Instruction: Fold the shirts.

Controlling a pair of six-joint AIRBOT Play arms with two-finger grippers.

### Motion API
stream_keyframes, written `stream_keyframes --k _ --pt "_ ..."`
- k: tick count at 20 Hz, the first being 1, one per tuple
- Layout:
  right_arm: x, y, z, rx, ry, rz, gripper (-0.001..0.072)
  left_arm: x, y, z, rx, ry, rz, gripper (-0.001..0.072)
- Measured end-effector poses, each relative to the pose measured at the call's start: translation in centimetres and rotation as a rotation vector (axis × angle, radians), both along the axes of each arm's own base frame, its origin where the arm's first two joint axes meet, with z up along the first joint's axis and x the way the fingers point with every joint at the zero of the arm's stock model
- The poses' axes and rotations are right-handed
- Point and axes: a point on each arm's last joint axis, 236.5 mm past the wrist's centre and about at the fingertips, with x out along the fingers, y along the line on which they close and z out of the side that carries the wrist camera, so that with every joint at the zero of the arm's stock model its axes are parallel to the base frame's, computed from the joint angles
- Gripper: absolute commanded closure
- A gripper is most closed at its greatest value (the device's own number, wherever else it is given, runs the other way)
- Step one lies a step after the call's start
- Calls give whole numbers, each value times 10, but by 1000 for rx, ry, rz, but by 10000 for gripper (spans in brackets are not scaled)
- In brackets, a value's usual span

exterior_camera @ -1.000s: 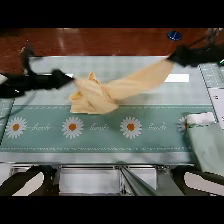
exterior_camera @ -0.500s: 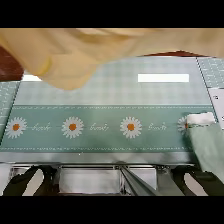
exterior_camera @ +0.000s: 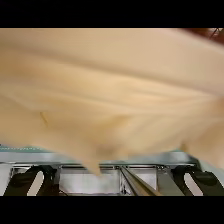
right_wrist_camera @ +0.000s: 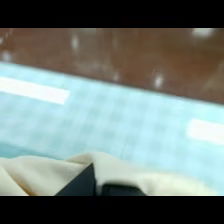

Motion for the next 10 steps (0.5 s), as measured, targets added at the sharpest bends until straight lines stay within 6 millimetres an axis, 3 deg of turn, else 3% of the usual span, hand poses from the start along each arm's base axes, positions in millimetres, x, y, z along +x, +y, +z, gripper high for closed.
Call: stream_keyframes --k 2,4,8,10 --pt "13 15 -41 42 137 63 689 19 9 -30 11 95 18 693" --pt "35 30 -90 102 263 120 689 52 16 -81 20 247 34 693" --pt "94 43 -202 245 469 116 689 141 24 -211 -7 547 63 692" --pt "127 44 -252 303 538 87 689 185 27 -266 -46 635 82 692"
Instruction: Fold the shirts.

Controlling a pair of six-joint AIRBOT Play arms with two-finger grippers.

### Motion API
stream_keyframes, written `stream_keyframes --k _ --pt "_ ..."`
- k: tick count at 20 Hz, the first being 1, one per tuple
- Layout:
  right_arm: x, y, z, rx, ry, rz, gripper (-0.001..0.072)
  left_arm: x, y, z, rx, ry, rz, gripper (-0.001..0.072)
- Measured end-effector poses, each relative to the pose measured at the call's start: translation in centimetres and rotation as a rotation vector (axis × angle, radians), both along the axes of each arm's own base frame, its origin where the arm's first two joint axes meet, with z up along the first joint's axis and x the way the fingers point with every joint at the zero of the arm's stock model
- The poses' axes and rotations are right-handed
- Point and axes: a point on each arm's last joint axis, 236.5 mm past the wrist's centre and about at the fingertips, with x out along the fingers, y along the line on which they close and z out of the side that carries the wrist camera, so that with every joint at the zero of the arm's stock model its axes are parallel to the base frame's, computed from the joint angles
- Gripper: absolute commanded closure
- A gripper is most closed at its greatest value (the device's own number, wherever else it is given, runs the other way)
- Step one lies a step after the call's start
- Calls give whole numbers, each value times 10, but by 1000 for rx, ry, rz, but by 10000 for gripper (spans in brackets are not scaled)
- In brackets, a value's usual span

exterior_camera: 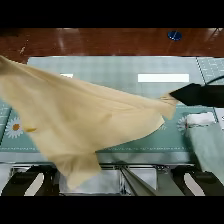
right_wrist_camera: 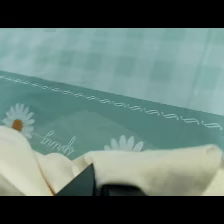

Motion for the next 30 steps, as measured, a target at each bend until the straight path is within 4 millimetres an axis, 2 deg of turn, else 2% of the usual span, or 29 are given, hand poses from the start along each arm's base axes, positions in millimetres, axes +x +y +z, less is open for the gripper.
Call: stream_keyframes --k 3,5,7,8,9,10,11,13,15,17,19,21,24,26,28,30 --pt "61 4 -53 80 49 -45 689 63 2 -64 -73 76 57 692" --pt "106 6 -76 133 66 -74 689 97 0 -98 -120 120 82 692" --pt "150 9 -90 191 77 -100 685 127 -4 -127 -172 164 99 691" --pt "172 10 -98 217 85 -114 563 136 -6 -142 -194 198 104 674" --pt "193 11 -102 250 90 -132 324 143 -10 -156 -217 232 109 543" --pt "210 12 -105 278 94 -151 292 150 -13 -168 -240 260 112 270" --pt "225 11 -108 299 99 -168 292 154 -16 -178 -265 290 116 199" --pt "247 5 -104 339 93 -193 292 156 -17 -191 -293 351 124 199" --pt "257 -13 -88 375 90 -209 293 153 -4 -191 -302 400 139 199" --pt "251 -44 -67 388 105 -224 295 140 23 -185 -306 456 167 200" --pt "227 -85 -55 307 134 -241 296 120 54 -179 -324 506 212 200" --pt "183 -122 -61 144 200 -259 296 87 75 -184 -361 571 246 200" --pt "111 -163 -87 -13 289 -367 296 26 70 -214 -473 709 220 200" --pt "65 -167 -113 -15 320 -429 296 -15 56 -242 -566 804 203 200" --pt "28 -157 -136 36 336 -462 296 -49 43 -269 -656 887 208 200" --pt "5 -140 -152 106 344 -471 296 -76 34 -290 -722 948 229 200"
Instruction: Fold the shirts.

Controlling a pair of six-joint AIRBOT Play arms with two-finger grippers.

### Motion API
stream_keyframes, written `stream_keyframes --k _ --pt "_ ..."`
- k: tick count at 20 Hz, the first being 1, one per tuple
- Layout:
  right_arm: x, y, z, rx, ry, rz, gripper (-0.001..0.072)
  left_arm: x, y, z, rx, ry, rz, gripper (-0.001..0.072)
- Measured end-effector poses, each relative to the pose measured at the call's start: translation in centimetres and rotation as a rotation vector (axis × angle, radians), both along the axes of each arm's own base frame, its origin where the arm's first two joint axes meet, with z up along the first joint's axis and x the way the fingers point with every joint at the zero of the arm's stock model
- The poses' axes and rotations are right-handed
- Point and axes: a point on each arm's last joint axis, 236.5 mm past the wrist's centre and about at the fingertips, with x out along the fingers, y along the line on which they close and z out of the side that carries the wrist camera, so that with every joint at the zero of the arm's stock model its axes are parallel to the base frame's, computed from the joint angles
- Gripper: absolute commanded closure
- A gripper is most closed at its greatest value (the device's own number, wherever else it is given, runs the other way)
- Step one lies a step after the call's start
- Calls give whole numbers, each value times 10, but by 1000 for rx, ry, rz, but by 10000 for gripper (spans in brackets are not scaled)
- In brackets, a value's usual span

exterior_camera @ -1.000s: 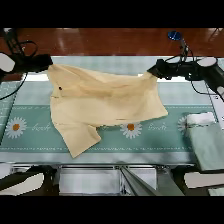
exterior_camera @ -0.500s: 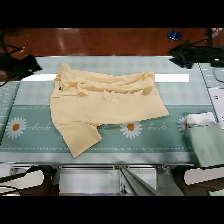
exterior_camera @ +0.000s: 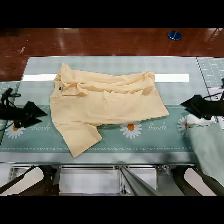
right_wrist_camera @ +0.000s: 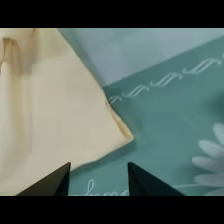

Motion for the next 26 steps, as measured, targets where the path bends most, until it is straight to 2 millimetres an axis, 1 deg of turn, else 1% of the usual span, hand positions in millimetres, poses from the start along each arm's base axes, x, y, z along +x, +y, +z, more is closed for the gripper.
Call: stream_keyframes --k 1,4,8,11,12,13,14,16,18,20,22,24,26 --pt "-9 8 -6 28 1 -2 296 -8 -4 -8 -21 18 17 200" --pt "-22 22 -16 80 -7 -13 296 -18 -12 -28 -51 37 65 200" --pt "-27 27 -20 100 -13 -17 296 -19 -23 -50 -92 63 111 201" --pt "-28 29 -21 105 -13 -18 296 -11 -35 -56 -138 60 134 210" --pt "-28 29 -20 110 -16 -21 296 -6 -38 -57 -146 50 142 343" --pt "-28 29 -21 110 -14 -21 296 -2 -40 -60 -138 41 141 589" --pt "-28 29 -21 109 -16 -24 296 1 -42 -63 -123 31 133 693" --pt "-26 22 -25 87 -7 -53 296 14 -47 -61 -111 -2 122 693" --pt "-29 10 -37 52 39 -100 296 23 -52 -54 -112 -25 98 692" --pt "-32 4 -51 53 92 -132 296 32 -54 -47 -111 -52 80 693" --pt "-30 9 -62 90 128 -139 296 39 -54 -40 -110 -74 67 693" --pt "-24 21 -72 132 154 -127 296 42 -54 -37 -109 -84 60 693" --pt "-13 31 -81 157 169 -113 296 44 -55 -35 -109 -91 55 693"
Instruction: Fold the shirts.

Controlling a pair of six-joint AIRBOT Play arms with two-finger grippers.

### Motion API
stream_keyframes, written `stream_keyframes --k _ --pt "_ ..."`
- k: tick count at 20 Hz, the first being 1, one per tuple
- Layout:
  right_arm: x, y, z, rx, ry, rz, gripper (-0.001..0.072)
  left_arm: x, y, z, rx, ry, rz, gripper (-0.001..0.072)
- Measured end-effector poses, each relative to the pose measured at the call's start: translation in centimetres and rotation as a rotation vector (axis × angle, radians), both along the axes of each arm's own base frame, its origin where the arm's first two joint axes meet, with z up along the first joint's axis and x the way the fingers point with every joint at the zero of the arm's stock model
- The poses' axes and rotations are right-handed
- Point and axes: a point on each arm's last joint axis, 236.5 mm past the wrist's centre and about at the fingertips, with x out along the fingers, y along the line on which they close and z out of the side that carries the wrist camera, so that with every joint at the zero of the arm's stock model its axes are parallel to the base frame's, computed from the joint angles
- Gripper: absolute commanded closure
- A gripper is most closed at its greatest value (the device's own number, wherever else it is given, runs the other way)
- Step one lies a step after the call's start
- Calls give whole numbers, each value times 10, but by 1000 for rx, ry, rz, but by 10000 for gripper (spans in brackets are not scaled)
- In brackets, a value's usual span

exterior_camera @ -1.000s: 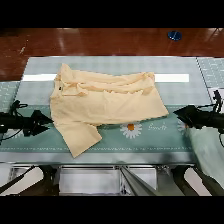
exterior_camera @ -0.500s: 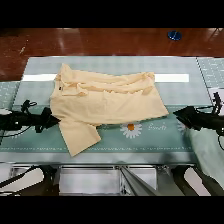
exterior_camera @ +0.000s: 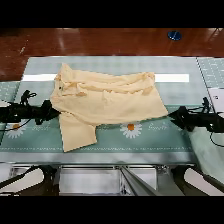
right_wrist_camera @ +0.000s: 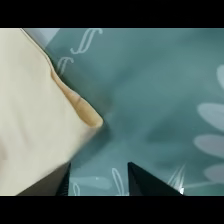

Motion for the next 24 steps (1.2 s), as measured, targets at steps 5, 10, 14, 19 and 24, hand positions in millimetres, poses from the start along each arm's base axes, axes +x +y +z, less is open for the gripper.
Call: stream_keyframes --k 5,10,14,19,24 --pt "46 26 -7 29 -4 44 514 2 0 2 1 -6 -2 692" --pt "80 62 3 36 -30 208 689 13 2 12 6 -42 4 693" --pt "129 61 97 -65 -237 351 690 67 5 95 -14 -274 12 693" --pt "160 43 318 -355 -689 404 690 114 6 326 59 -818 -10 693" --pt "79 41 496 -624 -1048 370 690 55 8 495 399 -1137 -37 693"
